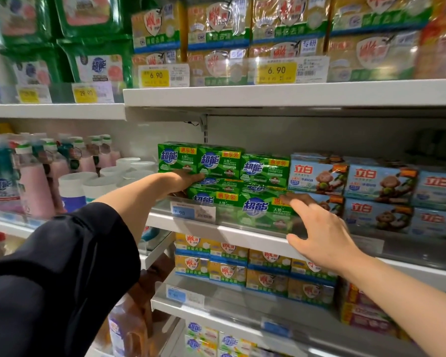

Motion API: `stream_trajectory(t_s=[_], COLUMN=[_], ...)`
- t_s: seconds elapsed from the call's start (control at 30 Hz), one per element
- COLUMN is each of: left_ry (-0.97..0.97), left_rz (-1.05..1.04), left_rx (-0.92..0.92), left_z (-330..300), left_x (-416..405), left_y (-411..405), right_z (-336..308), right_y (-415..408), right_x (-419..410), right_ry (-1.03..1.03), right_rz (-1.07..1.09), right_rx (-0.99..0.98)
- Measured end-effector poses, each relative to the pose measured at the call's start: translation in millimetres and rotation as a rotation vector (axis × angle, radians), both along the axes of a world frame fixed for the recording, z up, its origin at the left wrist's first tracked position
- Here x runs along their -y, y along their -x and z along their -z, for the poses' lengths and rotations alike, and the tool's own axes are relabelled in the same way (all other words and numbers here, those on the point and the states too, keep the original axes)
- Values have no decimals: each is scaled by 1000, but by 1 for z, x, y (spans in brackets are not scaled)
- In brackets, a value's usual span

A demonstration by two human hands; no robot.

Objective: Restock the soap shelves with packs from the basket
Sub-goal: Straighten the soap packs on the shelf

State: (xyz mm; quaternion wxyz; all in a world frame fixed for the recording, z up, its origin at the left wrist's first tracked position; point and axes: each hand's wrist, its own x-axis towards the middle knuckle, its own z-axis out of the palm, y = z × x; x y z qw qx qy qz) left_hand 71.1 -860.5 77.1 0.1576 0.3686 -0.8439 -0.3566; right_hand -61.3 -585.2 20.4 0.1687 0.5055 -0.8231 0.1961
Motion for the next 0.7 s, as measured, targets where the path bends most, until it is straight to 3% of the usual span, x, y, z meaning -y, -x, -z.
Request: stream_trajectory(t_s=[0.13,0.23,0.37,0.5,0.7], left_ry=[39,246,563,624,456], left_rz=[39,-113,-383,-129,351], left_rx=[76,63,-416,-641,-643], left_z=[1,16,42,69,86], left_x=[-7,-22,-76,-165,-315], left_y=[-2,1,-1,8,35], right_z=[-1,-2,3,11,17], right_y=[-1,-2,-2,-1,-3], right_x=[-3,-7,-31,-88,-232], right_ry=[-23,-53,-16,-15,-94], right_rz=[-4,-39,-70,-28,227], right_rx=[-7,-23,-44,-87,-89])
